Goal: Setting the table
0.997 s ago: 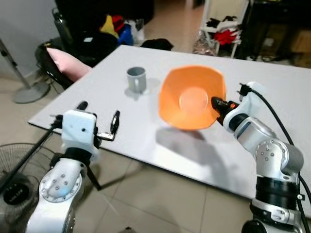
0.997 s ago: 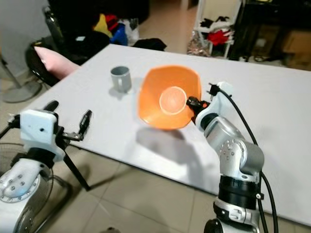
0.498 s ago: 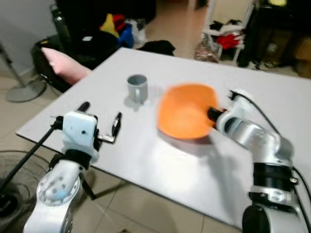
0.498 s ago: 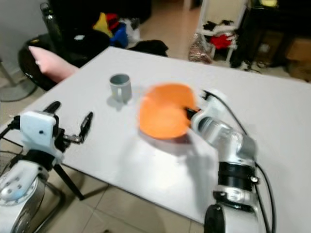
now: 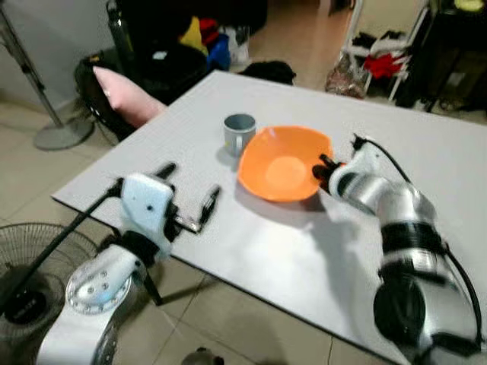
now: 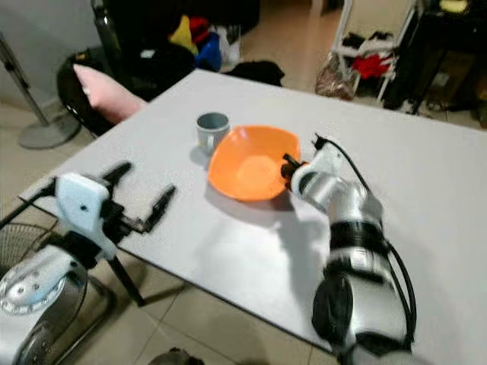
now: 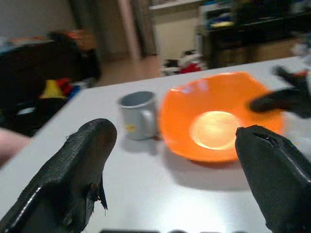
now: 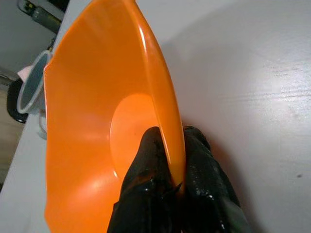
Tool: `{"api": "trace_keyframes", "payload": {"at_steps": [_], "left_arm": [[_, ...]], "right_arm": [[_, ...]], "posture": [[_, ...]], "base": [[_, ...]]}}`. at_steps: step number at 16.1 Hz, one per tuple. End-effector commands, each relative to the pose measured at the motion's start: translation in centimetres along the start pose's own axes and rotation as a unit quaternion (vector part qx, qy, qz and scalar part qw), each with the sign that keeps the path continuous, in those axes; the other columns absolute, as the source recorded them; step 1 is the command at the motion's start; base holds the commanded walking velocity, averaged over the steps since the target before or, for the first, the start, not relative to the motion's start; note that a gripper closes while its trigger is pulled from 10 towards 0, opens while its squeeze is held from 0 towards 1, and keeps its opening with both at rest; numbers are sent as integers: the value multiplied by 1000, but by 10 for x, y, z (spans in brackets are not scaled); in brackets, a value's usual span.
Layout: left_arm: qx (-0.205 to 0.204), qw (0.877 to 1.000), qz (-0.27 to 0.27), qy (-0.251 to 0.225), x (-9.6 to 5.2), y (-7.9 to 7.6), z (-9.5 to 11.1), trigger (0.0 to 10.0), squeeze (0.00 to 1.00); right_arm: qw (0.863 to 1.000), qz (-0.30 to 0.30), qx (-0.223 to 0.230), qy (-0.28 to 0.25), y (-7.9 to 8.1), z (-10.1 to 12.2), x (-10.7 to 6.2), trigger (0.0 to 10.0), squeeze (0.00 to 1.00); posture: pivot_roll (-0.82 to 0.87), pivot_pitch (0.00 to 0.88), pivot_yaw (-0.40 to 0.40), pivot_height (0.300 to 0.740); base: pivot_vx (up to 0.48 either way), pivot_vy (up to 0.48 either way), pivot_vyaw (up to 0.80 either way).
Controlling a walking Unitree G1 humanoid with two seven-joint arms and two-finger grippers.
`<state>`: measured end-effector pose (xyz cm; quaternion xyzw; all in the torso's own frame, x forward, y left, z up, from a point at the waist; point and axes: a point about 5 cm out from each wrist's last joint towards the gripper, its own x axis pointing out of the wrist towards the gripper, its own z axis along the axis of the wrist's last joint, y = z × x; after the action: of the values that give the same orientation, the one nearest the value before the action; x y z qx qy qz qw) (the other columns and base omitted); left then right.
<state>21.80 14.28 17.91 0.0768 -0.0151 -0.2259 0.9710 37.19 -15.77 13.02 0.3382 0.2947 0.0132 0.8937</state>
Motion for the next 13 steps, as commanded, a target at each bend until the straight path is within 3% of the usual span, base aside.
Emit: {"api": "trace_keyframes", "payload": {"at_steps": [1,3,13], "left_arm": [[-2,1000,-26,7,1,-4,0,10000,0],[-5,997,-74,27,-2,-12,-3,10000,0],[-12,993,-109,39,-6,-15,4,10000,0]], "right_arm": [[1000,15,7,-18,7,9,1,10000,0],[999,13,26,-19,10,11,7,10000,0],[985,-26,167,-33,7,17,15,10000,0]], "posture": [[46,0,33,740],[63,0,36,740],[106,0,73,740]], "base": [[0,0,0],[0,0,0],[0,0,0]]}}
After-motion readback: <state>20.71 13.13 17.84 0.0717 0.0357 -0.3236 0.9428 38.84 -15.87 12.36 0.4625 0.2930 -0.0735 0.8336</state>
